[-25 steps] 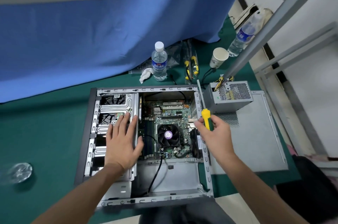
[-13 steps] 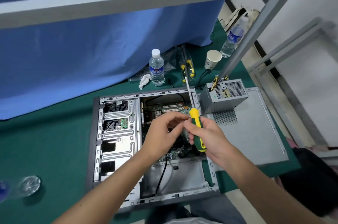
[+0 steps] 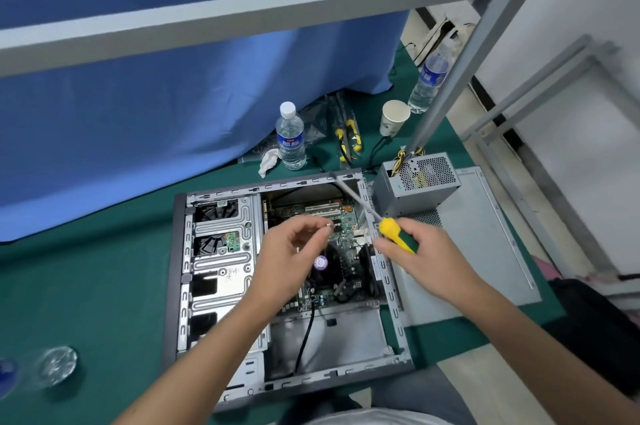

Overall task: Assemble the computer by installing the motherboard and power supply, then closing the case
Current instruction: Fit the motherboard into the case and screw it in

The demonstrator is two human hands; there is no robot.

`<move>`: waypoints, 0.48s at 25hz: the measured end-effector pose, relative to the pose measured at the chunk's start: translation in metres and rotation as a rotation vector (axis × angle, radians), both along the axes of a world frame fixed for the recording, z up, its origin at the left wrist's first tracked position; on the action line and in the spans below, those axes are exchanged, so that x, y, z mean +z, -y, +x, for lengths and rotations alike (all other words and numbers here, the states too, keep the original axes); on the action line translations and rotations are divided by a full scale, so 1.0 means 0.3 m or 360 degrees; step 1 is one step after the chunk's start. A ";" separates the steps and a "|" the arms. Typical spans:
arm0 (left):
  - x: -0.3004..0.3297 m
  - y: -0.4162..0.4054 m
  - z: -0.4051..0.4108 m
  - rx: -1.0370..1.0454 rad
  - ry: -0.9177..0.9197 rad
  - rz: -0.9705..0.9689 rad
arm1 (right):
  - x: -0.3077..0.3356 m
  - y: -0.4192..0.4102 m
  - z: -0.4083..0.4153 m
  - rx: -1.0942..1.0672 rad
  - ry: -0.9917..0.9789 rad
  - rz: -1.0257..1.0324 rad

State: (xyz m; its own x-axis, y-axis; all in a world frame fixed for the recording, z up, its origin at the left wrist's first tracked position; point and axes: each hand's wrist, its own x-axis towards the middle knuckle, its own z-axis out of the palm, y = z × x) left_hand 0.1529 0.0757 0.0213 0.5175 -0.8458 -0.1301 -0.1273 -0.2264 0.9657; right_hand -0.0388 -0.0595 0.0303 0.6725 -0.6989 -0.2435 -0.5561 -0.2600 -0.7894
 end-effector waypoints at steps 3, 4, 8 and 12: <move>-0.001 -0.016 0.023 0.0048 -0.0026 0.0020 | 0.017 0.043 -0.037 0.0337 -0.0274 -0.0609; -0.004 -0.020 0.031 0.0071 -0.0034 0.0020 | 0.022 0.055 -0.042 0.0432 -0.0317 -0.0714; 0.002 -0.037 0.049 0.0108 -0.0100 -0.0035 | 0.028 0.084 -0.055 0.0544 -0.0431 -0.0830; 0.005 -0.040 0.051 0.0072 -0.0088 -0.0034 | 0.025 0.083 -0.038 0.0569 -0.0423 -0.0918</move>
State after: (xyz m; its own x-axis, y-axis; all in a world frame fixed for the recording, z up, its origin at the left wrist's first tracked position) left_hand 0.1681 0.0878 0.0228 0.5478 -0.8245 -0.1420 -0.0636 -0.2103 0.9756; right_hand -0.0501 -0.0845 0.0377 0.8532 -0.5138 -0.0896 -0.5130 -0.7957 -0.3220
